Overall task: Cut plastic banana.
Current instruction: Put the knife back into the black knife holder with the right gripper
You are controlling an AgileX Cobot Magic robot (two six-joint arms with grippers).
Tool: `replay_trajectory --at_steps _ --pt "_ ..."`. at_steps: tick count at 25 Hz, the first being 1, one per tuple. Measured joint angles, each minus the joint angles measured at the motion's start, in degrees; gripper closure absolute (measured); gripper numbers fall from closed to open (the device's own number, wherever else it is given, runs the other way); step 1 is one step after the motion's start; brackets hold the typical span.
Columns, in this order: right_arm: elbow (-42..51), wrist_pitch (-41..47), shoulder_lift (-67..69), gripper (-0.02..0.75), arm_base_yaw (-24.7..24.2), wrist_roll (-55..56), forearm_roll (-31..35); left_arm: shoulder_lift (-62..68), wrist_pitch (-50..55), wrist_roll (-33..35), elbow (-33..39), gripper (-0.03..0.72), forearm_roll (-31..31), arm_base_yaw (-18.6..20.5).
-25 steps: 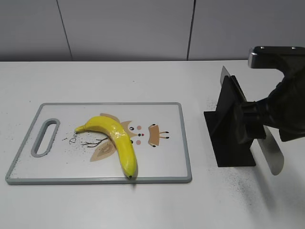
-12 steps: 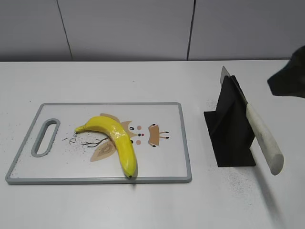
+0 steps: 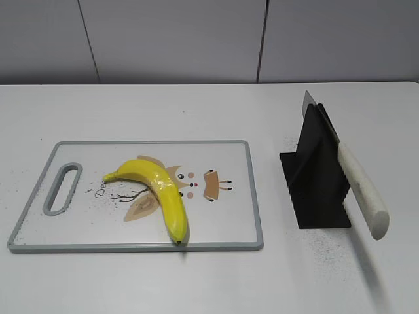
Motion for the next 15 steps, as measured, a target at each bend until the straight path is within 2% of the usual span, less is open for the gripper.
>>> replay_trajectory --at_steps 15 --pt "8.7 8.0 -24.0 0.156 0.0 -0.1 0.0 0.0 0.0 0.0 0.0 0.196 0.0 0.0"
